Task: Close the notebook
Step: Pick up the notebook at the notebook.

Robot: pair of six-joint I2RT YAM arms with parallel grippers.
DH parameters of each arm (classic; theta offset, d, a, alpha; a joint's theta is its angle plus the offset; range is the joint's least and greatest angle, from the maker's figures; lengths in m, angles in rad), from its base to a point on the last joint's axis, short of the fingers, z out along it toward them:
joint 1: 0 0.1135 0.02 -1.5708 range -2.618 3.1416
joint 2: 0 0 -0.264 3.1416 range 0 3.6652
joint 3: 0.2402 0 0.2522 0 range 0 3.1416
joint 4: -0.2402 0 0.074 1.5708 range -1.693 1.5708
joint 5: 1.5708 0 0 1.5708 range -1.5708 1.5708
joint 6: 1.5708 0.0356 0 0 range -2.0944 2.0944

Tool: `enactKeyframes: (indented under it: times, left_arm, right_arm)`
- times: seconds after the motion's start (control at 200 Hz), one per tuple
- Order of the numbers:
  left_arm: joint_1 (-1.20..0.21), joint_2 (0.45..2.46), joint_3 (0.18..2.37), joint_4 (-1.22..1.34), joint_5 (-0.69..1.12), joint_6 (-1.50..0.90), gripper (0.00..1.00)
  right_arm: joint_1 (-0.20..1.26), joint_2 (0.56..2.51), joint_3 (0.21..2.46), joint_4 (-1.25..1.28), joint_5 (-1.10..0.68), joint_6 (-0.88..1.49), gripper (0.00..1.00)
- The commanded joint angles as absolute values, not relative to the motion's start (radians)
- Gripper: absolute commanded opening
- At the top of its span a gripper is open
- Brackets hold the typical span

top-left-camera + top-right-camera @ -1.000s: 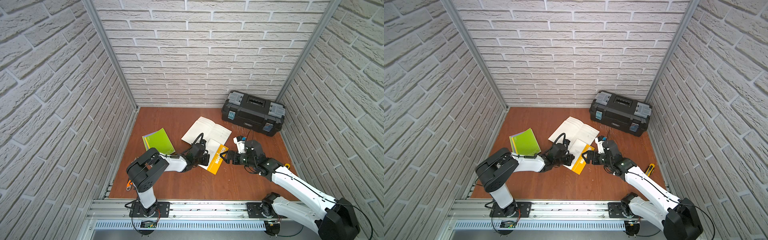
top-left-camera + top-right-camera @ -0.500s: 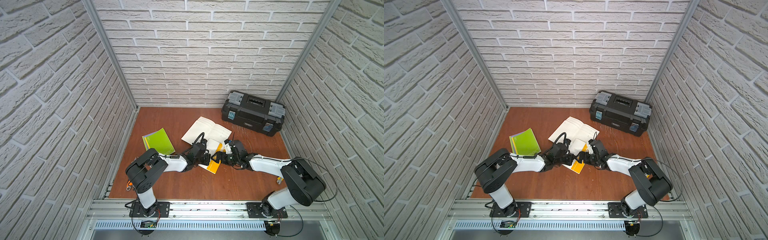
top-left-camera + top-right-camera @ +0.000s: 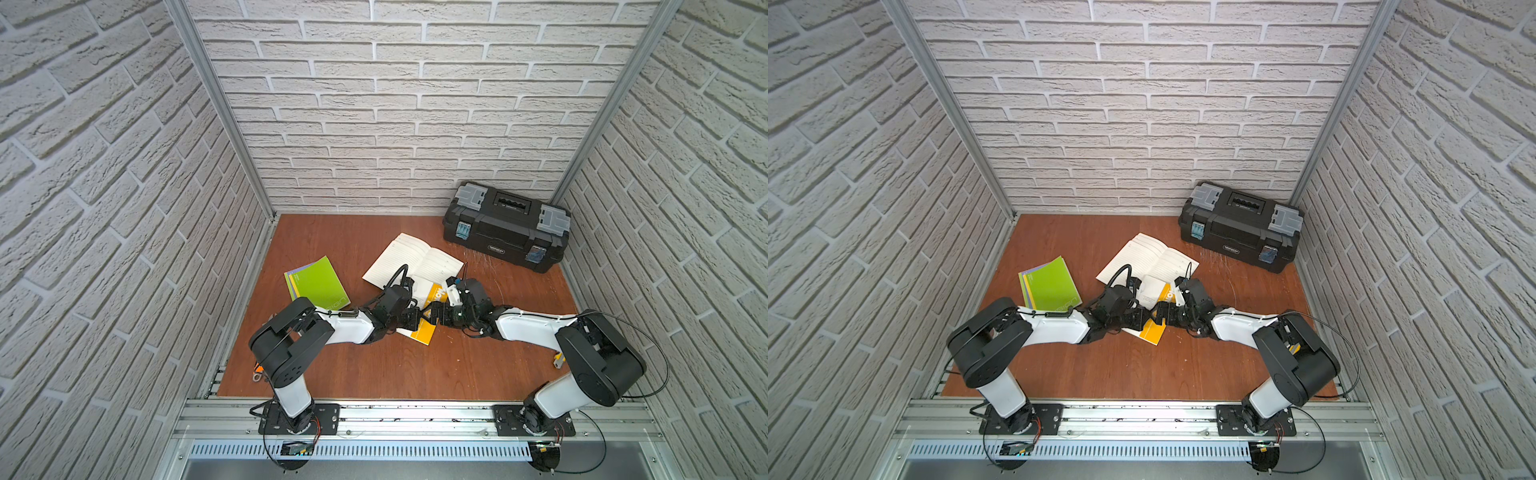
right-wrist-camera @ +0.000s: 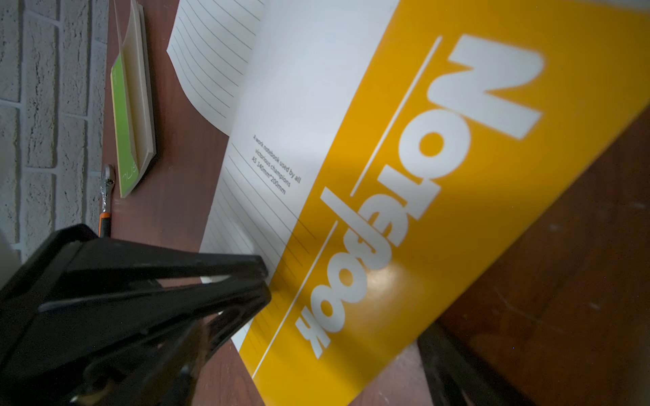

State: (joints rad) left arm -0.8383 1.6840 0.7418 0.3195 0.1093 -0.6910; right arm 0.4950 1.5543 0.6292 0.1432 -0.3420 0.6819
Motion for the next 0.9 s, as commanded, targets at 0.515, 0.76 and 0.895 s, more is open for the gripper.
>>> enactKeyframes:
  times: [0.515,0.76,0.895]
  left_arm:
    - [-0.612,1.475,0.625,0.301,0.303,-0.667,0.53]
    - [-0.488,1.509,0.608,0.246,0.323,-0.667,0.60]
    - [-0.446,1.574,0.617,0.272,0.360,-0.681,0.66]
  right_arm:
    - [0.504,1.880,0.607,0.081,-0.245,0.688,0.93]
    - [0.503,1.861,0.592,0.054,-0.231,0.681,0.93]
    - [0.503,1.867,0.591,0.065,-0.236,0.686,0.93]
